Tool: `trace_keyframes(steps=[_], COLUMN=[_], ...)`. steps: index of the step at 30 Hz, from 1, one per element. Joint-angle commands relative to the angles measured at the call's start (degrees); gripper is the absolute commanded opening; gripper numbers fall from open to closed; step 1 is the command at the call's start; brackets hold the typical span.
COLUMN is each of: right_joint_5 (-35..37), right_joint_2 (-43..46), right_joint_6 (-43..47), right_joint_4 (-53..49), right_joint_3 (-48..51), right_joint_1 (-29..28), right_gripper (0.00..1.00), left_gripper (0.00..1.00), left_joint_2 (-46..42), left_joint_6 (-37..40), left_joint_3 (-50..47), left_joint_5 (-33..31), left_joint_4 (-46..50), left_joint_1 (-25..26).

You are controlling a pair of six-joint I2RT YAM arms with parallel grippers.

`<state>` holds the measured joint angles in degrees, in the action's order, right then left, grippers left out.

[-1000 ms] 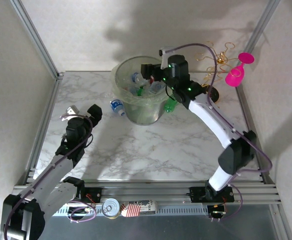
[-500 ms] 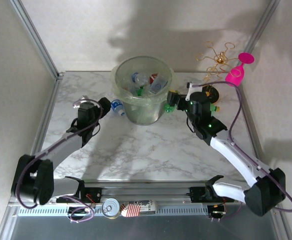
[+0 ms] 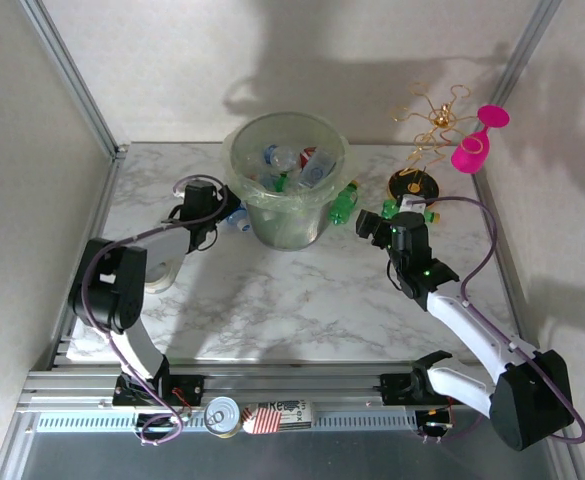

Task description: Put the plastic bottles in the bin

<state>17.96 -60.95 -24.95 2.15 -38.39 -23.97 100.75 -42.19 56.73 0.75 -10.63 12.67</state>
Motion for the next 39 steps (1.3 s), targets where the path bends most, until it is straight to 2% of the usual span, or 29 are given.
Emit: trace_keyframes(steps=[1,16,25,34,39], right_joint_5=[-0.5,-0.3,-0.3,-1.0,-3.7], right_joint_2=[0.9,2.1,2.4,2.1,-0.1], right_joint_6=[-1.4,-1.4,-1.5,-2.1,-2.6], right_joint_4=[2.2,1.0,0.3,1.0,2.6], right_joint_3=[0.6,0.3,0.0,0.5,1.1], right_joint_1=[0.7,1.3,1.5,1.6,1.6], right_gripper=[0.99,0.99,0.99,0.99,0.99], left_gripper=[1.00,0.99,0.74,0.62,0.61], left_joint_2=[2.2,11.4,11.8,6.7,-2.0], left_joint_6=[0.9,2.6,3.1,3.3,3.4], left_joint_3=[3.1,7.5,6.2,2.8,-2.5], left_joint_5=[1.4,-2.8,-4.2,-6.6,-8.2], left_joint_4=[1.3,6.6,5.2,3.1,1.5], left_joint_1=[0.7,1.5,1.4,1.4,1.4])
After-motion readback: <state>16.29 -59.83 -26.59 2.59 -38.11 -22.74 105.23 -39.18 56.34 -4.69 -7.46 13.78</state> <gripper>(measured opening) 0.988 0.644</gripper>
